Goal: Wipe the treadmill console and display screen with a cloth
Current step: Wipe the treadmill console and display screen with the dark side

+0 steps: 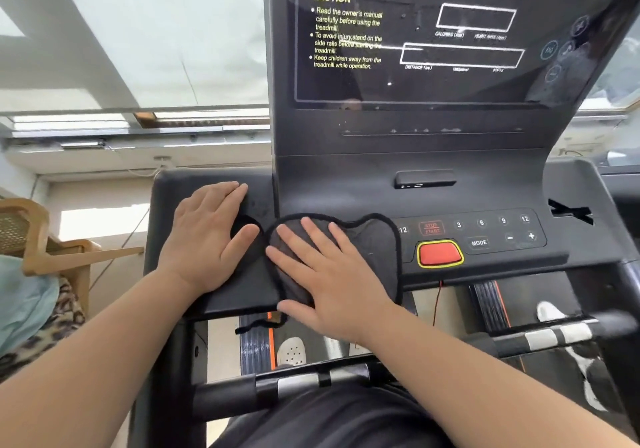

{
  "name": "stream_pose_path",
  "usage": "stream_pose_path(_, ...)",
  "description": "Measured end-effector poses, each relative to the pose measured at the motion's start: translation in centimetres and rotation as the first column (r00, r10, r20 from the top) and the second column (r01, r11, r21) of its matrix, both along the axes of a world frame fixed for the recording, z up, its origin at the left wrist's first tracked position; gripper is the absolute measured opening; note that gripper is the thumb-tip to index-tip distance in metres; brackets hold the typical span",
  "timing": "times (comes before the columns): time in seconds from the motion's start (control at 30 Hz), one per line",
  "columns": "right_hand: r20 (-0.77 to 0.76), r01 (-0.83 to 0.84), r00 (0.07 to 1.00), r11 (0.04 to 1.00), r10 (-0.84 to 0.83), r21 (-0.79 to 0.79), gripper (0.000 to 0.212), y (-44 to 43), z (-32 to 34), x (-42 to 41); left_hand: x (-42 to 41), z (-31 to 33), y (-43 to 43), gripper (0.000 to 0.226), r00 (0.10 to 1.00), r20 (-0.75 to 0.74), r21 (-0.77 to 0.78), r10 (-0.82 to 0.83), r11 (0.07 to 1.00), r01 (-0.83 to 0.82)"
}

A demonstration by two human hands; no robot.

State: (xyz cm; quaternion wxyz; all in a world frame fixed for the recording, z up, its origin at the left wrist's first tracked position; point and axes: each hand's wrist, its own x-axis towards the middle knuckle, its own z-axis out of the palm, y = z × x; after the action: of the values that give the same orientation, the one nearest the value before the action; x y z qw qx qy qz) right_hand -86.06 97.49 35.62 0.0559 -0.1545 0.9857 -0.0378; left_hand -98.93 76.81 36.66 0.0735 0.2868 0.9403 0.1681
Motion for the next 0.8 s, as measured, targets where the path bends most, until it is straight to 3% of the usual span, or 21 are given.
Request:
stream_pose_path(0.2,0.037,0.302,0.952,0.953,-0.303,0.030,0.088,6.0,0.9,-0.4,-0.1,-0.2,-0.3,0.078,1.000,0.008,0.050,0.015,0.999,-0.015)
stream_pose_path(0.33,0.049,0.426,0.903,0.904,-0.427,0.023,0.098,4.5,1.3,-3.0,-0.1,-0.3,-0.3,0.079,1.000,0.003,0.061,0.009,0.998,-0.010)
stream_pose_path(0.57,0.068,0.033,0.997,0.999,-0.035,0.021,0.085,-1.3,1.1,-4.6,-0.2,-0.2,-0.2,0.089,1.000,-0.001,0.041,-0.001,0.999,0.001)
stream_pose_path(0.7,0.034,0.051,0.998,0.999,-0.051,-0.011,0.081,0.8,0.7,-2.2,-0.1,-0.2,-0.1,0.088,1.000,-0.002,0.044,0.009,0.999,-0.009)
stream_pose_path(0.8,0.021,0.221,0.975,0.975,-0.221,0.000,0.085,5.1,0.7,-1.7,-0.1,-0.3,-0.3,0.081,1.000,-0.004,0.052,0.007,0.999,-0.007)
